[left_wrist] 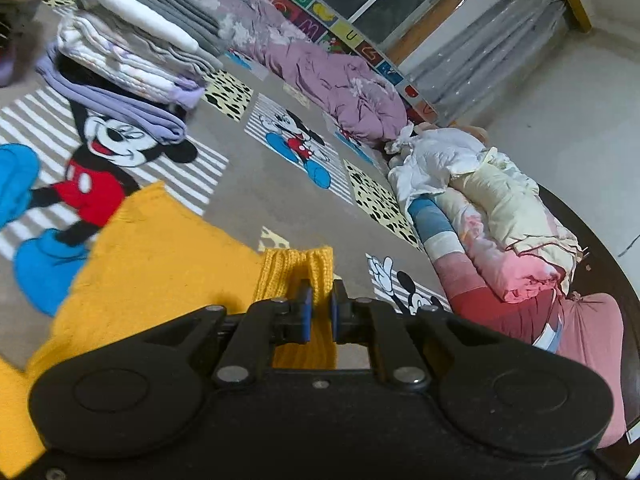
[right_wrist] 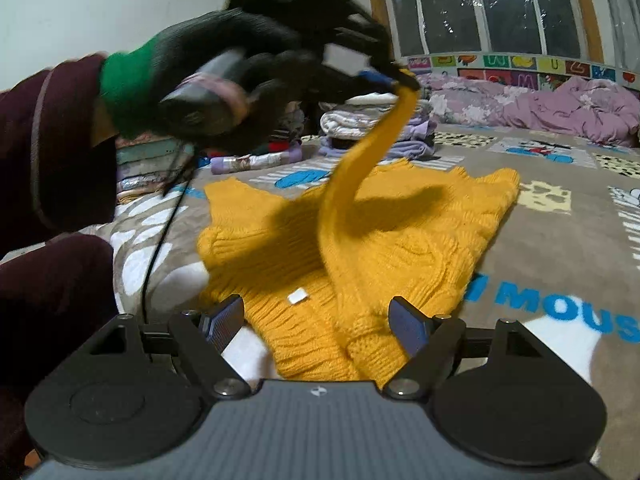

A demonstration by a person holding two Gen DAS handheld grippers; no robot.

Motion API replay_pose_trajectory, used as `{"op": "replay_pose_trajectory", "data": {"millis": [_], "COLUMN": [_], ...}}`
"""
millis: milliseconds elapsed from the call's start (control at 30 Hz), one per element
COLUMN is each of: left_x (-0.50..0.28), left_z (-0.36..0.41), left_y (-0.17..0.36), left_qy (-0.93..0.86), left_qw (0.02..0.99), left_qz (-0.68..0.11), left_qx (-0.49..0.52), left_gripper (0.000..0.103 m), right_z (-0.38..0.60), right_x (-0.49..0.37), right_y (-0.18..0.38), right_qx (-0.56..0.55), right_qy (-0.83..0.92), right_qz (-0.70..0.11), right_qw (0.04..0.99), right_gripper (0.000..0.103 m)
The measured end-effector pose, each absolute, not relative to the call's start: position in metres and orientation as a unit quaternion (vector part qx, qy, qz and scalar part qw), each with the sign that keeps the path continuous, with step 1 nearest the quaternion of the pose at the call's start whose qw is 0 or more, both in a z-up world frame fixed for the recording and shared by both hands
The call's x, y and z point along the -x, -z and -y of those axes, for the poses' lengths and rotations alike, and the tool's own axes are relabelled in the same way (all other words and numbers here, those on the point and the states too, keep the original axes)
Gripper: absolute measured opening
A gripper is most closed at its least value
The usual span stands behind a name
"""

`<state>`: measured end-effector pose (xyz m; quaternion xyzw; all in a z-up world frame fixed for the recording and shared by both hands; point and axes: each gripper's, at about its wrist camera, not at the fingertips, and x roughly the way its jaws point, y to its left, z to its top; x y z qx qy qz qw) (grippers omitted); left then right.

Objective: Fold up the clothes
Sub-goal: 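Lift the sleeve with the left gripper, lay it across the sweater, release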

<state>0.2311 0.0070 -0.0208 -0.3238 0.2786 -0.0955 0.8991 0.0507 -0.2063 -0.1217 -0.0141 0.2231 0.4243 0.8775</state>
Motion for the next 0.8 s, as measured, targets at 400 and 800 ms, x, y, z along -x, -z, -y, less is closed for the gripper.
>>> {"op": "replay_pose_trajectory", "data": {"millis": [400, 800], "left_x": [-0.285, -0.317], "left_z": [0.025, 0.05], "left_y": [0.045, 0.076], "left_qy": [0.082, 0.058], "left_qw": [0.899, 0.898], "left_qz": [-0.308, -0.336], "left_qx": [0.3, 0.279], "left_gripper": [0.006, 0.006], "right_z": [0.215, 0.231], "right_x": [-0.059, -0.07], "right_y": [0.125, 0.125], "right_qx": [-0.016, -0.089], "right_qy": [-0.436, -0.452], "right_qz": [-0.241, -0.264], "right_qw": [0.867, 0.848], "right_gripper": [0.08, 0.083]}}
